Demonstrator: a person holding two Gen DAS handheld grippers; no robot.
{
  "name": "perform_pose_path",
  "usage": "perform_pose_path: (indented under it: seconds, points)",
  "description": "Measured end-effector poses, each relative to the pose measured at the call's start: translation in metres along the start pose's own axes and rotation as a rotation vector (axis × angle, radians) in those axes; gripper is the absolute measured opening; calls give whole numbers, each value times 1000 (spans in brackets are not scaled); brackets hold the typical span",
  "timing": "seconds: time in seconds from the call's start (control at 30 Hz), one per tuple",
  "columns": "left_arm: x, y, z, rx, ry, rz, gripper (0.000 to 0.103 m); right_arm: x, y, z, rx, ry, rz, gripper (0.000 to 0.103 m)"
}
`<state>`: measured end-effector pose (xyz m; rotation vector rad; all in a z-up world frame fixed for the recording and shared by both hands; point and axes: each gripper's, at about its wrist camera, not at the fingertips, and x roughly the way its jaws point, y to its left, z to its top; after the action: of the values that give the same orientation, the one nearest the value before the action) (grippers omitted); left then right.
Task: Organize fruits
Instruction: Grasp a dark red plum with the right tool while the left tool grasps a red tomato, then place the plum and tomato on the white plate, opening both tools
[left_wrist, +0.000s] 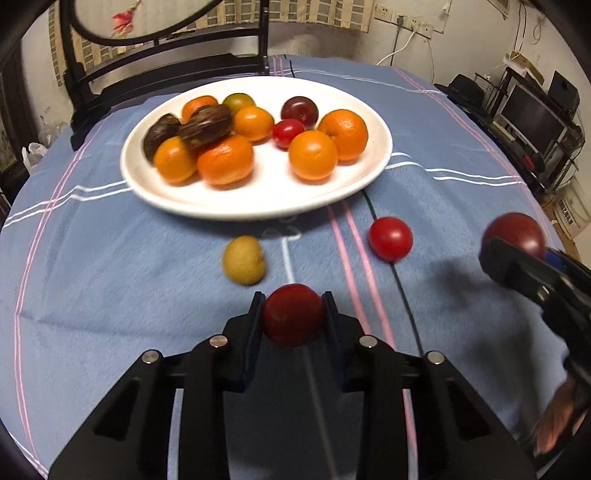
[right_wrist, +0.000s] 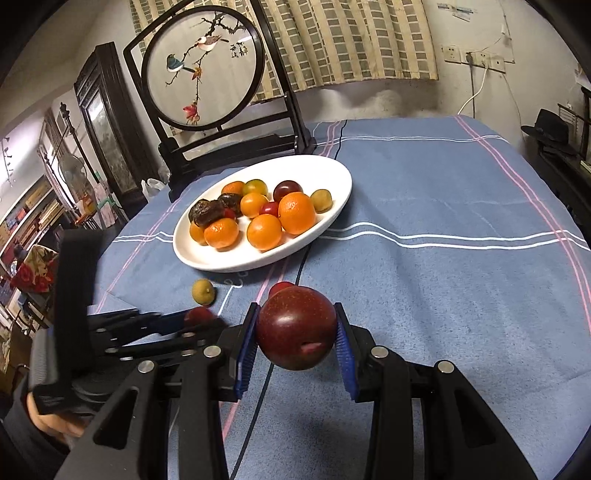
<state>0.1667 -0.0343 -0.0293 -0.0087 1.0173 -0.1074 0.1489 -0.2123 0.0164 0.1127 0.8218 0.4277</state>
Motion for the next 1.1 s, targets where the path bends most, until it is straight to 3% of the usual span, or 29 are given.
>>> perform_pose_path:
  seconds: [0.33,0.57,0.83,1.1]
  points:
    - [-51,36,-8,-4,-93,-17,30,6,16,-3,-54,0,-11,39]
    - [-64,47,34,17,-156,16,30,8,54,29,-159,-26,24,39]
    - [-38,65,101,-50,-158,35,30,45,88,74,-279,-31,20,39]
    - [-2,76,139,-86,-148,63,30,98,76,94,-270,20,-9,39]
